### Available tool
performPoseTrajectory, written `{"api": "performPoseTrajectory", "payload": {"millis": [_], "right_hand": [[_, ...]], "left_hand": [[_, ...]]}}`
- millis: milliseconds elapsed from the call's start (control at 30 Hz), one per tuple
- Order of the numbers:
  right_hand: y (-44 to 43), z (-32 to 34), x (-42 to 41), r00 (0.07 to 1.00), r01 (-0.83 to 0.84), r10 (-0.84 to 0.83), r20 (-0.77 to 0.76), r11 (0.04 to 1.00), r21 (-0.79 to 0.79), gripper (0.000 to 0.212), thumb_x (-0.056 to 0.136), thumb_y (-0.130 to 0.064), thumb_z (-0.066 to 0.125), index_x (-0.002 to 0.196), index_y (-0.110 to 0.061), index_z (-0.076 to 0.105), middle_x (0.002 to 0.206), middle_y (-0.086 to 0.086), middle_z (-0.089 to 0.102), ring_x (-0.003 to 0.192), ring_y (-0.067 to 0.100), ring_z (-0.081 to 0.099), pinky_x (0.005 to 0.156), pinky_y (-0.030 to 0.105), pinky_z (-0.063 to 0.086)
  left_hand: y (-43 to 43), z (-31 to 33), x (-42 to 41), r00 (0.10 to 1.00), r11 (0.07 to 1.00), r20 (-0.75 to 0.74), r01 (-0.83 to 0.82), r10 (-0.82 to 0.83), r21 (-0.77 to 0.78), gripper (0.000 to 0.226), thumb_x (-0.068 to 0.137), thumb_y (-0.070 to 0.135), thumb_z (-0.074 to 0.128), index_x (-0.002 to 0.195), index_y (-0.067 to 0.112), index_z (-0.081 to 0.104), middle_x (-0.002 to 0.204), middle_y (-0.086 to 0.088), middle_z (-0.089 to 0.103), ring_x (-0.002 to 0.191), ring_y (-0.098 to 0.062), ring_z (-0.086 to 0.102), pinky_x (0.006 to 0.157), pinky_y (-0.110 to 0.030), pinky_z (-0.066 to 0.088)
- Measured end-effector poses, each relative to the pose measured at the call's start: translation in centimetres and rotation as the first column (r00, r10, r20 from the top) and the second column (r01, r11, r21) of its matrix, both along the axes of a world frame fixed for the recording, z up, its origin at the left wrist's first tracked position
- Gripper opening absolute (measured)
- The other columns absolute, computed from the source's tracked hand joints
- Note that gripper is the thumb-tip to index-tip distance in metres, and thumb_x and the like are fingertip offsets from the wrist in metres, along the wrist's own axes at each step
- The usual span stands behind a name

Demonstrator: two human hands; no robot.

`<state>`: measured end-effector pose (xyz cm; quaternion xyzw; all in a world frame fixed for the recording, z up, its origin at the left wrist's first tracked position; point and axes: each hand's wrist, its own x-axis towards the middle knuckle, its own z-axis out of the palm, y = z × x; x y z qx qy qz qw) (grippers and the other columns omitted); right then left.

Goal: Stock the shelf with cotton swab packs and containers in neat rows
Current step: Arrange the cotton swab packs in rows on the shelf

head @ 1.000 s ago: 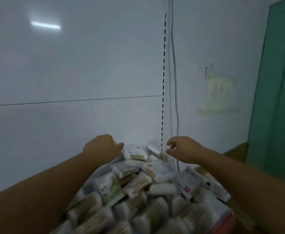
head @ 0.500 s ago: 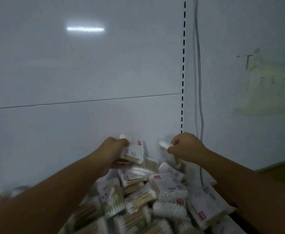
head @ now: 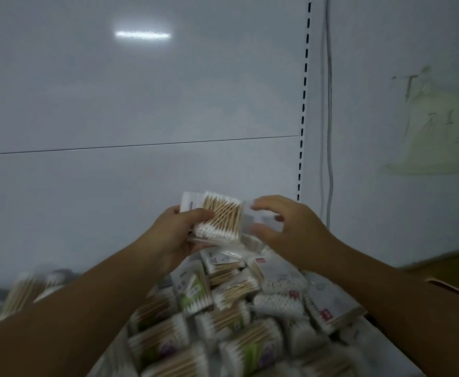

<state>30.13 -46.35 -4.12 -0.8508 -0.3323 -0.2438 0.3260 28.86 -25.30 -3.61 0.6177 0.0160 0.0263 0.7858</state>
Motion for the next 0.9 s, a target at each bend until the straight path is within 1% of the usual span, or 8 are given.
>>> {"api": "performPoseTrajectory", "payload": {"millis": [67,167,433,600,667,733,800,900], "right_hand": [[-1.2,-0.4,0.0,0.949,0.137,-0.206,-0.238,0.951,-0.277,0.054,0.084,-0.060,0.054,0.125,-0.024,0.056,0.122,-0.013,0.054,0.109,0.008,0.053,0.088,0.025,0.042],[-1.8,-2.1,-0.8,0.905,0.037,-0.268,-0.329,0.822,-0.568,0.062,0.075,-0.073,0.054,0.118,-0.029,0.053,0.111,-0.010,0.057,0.096,0.008,0.054,0.077,0.026,0.046],[-0.1,1.3,-4.2,0.945,0.251,-0.299,-0.135,0.924,-0.289,0.045,0.066,-0.044,0.072,0.104,-0.041,0.049,0.103,-0.010,0.062,0.084,0.006,0.058,0.070,0.026,0.050],[11.3,5.7,-12.0,0.996,-0.087,0.084,0.040,0.994,0.071,0.050,0.055,-0.057,0.073,0.097,-0.057,0.046,0.101,-0.044,0.049,0.091,-0.018,0.054,0.063,0.006,0.046],[18.1,6.6,-15.6,0.973,-0.210,0.205,0.103,0.977,0.040,0.066,0.050,-0.073,0.065,0.109,-0.063,0.038,0.120,-0.047,0.036,0.110,-0.020,0.042,0.082,0.004,0.041],[25.1,6.8,-18.7,0.955,-0.274,0.281,0.092,0.958,-0.081,0.089,0.048,-0.083,0.054,0.128,-0.064,0.021,0.142,-0.037,0.014,0.130,-0.011,0.018,0.103,0.019,0.028],[31.8,6.4,-21.5,0.933,-0.347,0.358,0.043,0.922,-0.173,0.103,0.054,-0.083,0.059,0.138,-0.061,0.005,0.144,-0.042,-0.010,0.134,-0.009,0.007,0.107,0.029,0.023],[41.3,5.4,-25.6,0.874,-0.474,0.485,-0.013,0.847,-0.242,0.105,0.056,-0.076,0.068,0.139,-0.057,0.006,0.146,-0.039,-0.014,0.139,0.003,0.018,0.101,0.025,0.032]], "left_hand": [[1.2,0.0,-0.3,0.999,1.000,-0.037,-0.025,0.025,-0.001,0.013,0.088,0.004,0.062,0.100,0.000,0.062,0.073,-0.010,0.073,0.060,-0.019,0.071,0.049,-0.025,0.055],[2.6,-0.1,-0.8,0.996,0.999,-0.080,-0.037,0.038,0.017,0.017,0.086,0.005,0.064,0.101,-0.002,0.062,0.074,-0.010,0.073,0.059,-0.019,0.070,0.048,-0.024,0.054],[7.5,1.6,-5.1,0.995,0.995,-0.048,-0.087,0.089,0.054,0.021,0.085,0.009,0.067,0.105,0.002,0.063,0.081,-0.010,0.074,0.067,-0.021,0.072,0.055,-0.030,0.057],[14.1,4.7,-12.7,0.989,0.985,0.052,-0.144,0.140,0.093,0.030,0.083,0.011,0.070,0.111,0.004,0.063,0.092,-0.014,0.072,0.069,-0.023,0.071,0.057,-0.030,0.056],[18.2,5.4,-17.4,0.978,0.979,0.102,-0.189,0.181,0.075,0.032,0.082,0.011,0.070,0.113,0.003,0.063,0.101,-0.017,0.072,0.077,-0.028,0.071,0.060,-0.032,0.056],[23.3,5.3,-22.9,0.961,0.969,0.163,-0.238,0.224,0.070,0.029,0.082,0.009,0.068,0.111,0.007,0.065,0.100,-0.016,0.073,0.084,-0.029,0.072,0.062,-0.032,0.057],[28.6,4.5,-28.5,0.928,0.945,0.211,-0.324,0.308,0.045,0.026,0.082,0.007,0.066,0.108,0.009,0.065,0.096,-0.015,0.074,0.082,-0.028,0.073,0.060,-0.031,0.057],[35.9,1.9,-35.8,0.874,0.893,0.188,-0.448,0.447,-0.040,0.026,0.085,0.005,0.062,0.111,0.009,0.064,0.094,-0.014,0.074,0.080,-0.027,0.073,0.059,-0.030,0.057]]}}
